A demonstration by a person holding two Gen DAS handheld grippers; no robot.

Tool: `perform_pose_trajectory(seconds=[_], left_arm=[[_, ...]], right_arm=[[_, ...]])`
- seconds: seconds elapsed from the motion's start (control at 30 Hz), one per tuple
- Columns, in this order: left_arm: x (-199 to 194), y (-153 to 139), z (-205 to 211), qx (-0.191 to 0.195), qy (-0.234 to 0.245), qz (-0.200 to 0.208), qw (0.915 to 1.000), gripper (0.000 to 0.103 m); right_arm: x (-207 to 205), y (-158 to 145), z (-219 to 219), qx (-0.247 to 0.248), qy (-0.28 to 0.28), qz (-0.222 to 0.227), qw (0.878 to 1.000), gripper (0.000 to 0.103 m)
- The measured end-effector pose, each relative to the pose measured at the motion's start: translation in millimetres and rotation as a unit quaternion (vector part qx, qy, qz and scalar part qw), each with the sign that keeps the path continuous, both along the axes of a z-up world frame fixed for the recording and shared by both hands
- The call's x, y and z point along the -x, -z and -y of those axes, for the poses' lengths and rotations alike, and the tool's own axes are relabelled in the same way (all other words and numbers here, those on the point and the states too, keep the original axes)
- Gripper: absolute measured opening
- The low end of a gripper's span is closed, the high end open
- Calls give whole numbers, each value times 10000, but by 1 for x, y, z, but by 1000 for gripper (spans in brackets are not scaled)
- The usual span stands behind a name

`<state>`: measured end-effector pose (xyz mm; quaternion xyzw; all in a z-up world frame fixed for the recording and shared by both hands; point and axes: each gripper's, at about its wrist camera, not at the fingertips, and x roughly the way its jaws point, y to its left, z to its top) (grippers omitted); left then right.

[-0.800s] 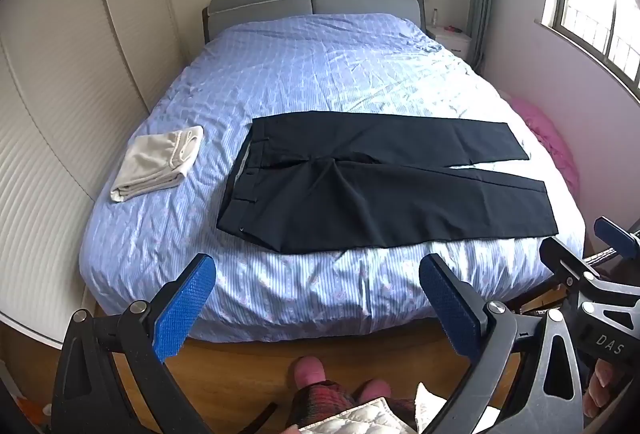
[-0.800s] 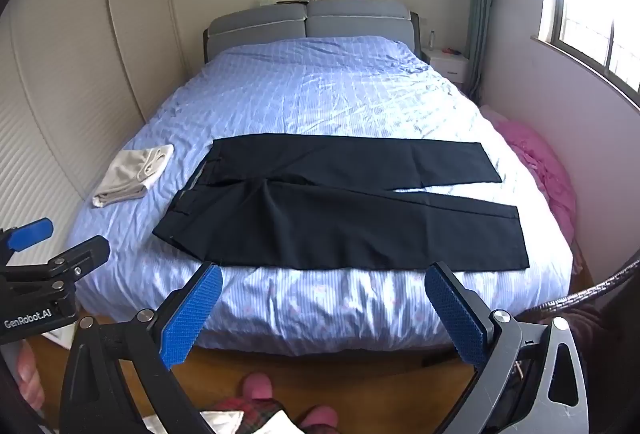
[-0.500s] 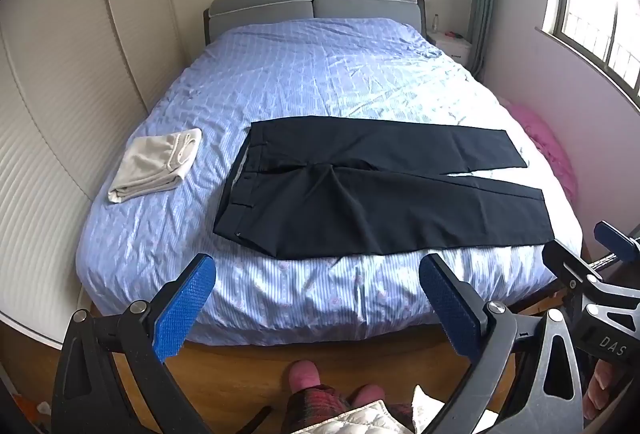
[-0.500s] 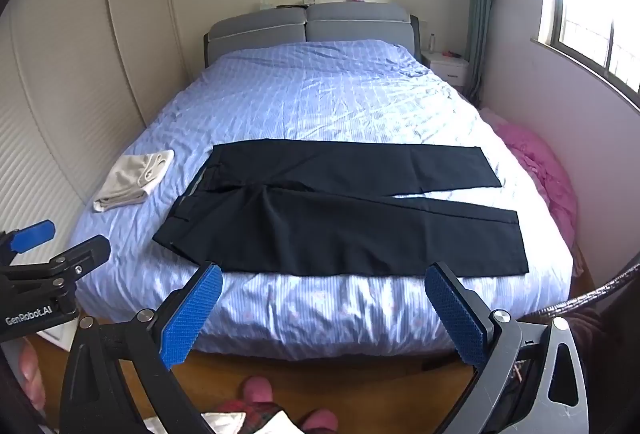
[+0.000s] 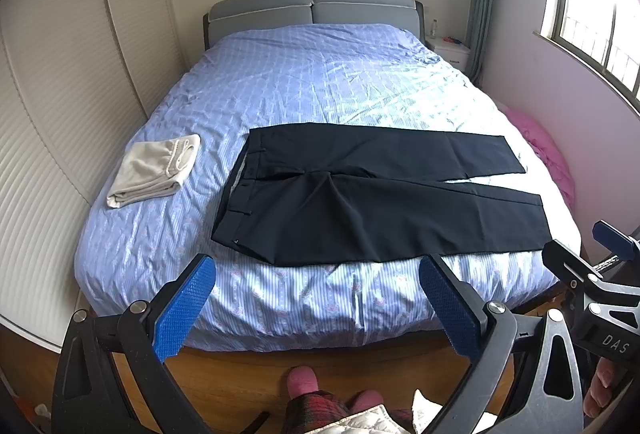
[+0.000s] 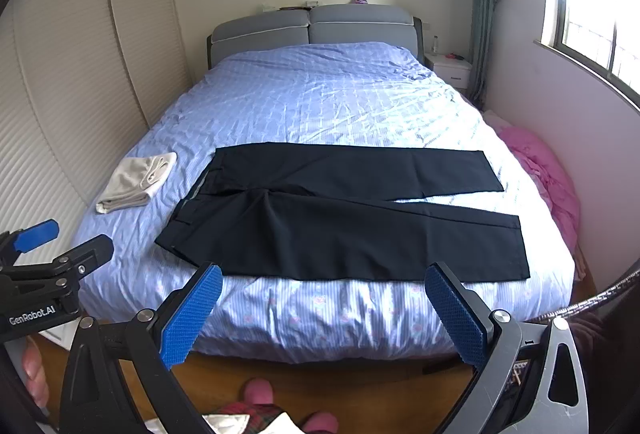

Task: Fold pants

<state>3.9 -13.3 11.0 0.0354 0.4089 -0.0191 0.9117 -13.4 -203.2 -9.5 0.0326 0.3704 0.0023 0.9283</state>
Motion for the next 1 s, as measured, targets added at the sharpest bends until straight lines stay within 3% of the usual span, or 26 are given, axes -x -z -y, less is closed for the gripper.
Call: perform_pose_trajectory(seconds=[1.0], left_arm=[[1,-8,-19,75,-38,261,9996,103]], right_arm=[[1,-5,-8,8,-120,70,9999,102]])
